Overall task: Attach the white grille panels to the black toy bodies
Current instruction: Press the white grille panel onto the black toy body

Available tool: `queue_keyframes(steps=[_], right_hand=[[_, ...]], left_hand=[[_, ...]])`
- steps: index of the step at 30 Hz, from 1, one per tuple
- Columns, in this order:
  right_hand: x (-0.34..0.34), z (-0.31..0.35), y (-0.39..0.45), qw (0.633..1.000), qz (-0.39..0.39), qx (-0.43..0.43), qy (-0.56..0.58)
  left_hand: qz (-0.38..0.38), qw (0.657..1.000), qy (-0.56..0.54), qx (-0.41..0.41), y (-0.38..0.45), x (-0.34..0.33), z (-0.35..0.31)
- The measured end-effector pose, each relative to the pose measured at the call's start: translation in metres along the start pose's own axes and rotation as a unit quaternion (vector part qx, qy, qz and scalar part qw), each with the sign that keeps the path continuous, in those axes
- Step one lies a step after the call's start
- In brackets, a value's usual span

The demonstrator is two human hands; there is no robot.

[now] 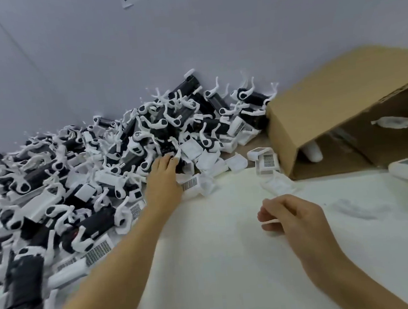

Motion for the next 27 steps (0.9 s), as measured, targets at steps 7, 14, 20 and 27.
queue_keyframes(steps=[7,14,20,27], right_hand=[[0.002,-0.004,0.001,1.000,-0.007,-0.015,-0.012],[0.002,-0.002,0.003,1.000,-0.011,-0.010,-0.007],[0.002,-0.001,0.002,1.000,-0.003,-0.021,0.000],[0.017,0.031,-0.012,0.993,-0.057,0.096,0.041]], left_hand=[[0.114,0.988,0.105,-0.011,0.045,-0.035,0.009],[-0.155,0.976,-0.143,-0.052,0.018,0.046,-0.033],[-0.125,0.788,-0.578,0.170,-0.022,0.079,-0.078],[-0.018,0.411,-0.800,0.436,-0.106,0.027,-0.135]])
Point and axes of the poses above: each hand's wrist, its own y-axis towards the middle knuckle, its own x-axis out of the back of the hand, z = x × y, the point moved 10 cm from there along y, towards the middle knuckle, and after that the axes turned 12 degrees about -z, right-handed, at the moved point
